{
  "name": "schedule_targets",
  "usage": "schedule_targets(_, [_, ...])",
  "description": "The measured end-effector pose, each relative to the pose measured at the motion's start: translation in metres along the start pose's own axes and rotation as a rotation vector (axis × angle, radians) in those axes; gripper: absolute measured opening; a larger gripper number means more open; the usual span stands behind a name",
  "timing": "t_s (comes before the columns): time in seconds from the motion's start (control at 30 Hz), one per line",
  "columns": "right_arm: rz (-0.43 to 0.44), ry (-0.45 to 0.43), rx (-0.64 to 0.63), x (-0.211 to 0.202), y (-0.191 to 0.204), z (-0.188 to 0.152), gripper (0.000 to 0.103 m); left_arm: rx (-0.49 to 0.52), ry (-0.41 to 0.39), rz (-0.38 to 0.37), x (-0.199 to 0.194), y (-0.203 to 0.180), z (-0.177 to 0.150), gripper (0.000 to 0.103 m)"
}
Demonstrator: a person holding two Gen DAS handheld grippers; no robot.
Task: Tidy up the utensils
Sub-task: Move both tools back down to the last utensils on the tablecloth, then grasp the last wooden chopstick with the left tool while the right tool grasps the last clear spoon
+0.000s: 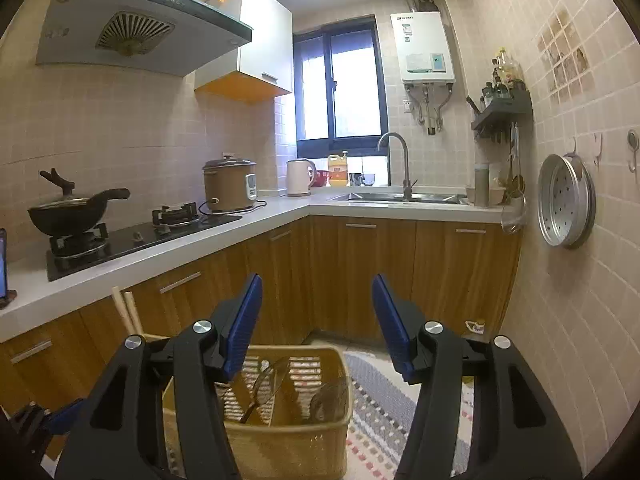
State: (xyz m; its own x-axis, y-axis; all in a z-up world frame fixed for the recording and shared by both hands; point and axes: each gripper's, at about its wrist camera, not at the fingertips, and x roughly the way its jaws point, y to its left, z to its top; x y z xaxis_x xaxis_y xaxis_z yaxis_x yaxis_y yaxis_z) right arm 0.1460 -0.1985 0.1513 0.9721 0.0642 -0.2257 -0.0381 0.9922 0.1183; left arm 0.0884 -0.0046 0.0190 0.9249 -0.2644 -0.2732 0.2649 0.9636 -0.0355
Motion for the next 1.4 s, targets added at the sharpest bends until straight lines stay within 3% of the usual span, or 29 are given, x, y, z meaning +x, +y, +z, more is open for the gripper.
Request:
schedule_targets(0.2, [-0.031,0.033,-0.003,-0.037,-0.012,0.003,0.053,-0.021,0.036,0.007,0.008,0.005,-0.001,0.054])
schedule_targets(0.33, [-0.020,0.120,0.021,-0.055,-0.029,-0.003,0.053,-0.101,0.141,-0.066,0.017,0.017,-0.003,0.054])
schedule_targets(0.47, [-0.004,0.219,0.071,-0.069,-0.051,-0.026,0.054,-0.109,0.221,-0.098,0.011,0.017,-0.009,0.054])
schedule_targets(0.73, [0.043,0.471,0.155,-0.071,-0.072,-0.102,0.054,-0.197,0.542,-0.241,0.020,0.000,-0.040,0.053])
schedule_targets(0.87, [0.050,0.541,0.174,-0.078,-0.077,-0.120,0.053,-0.224,0.659,-0.212,0.035,-0.012,-0.059,0.051])
schedule_targets(1.07, [0.031,0.569,0.170,-0.085,-0.082,-0.120,0.053,-0.081,0.634,-0.049,0.033,-0.046,-0.065,0.050])
schedule_targets(1.17, [0.046,0.629,0.145,-0.075,-0.077,-0.118,0.054,0.062,0.608,0.053,0.030,-0.068,-0.072,0.037])
schedule_targets(1.23, [0.086,0.694,0.134,-0.063,-0.069,-0.119,0.054,0.088,0.604,0.053,0.030,-0.072,-0.072,0.030])
schedule_targets(1.27, [0.109,0.720,0.136,-0.058,-0.067,-0.119,0.053,0.102,0.609,0.034,0.030,-0.072,-0.072,0.012])
schedule_targets(1.4, [0.166,0.851,0.133,-0.028,-0.048,-0.128,0.053,0.133,0.654,-0.043,0.031,-0.062,-0.068,0.005])
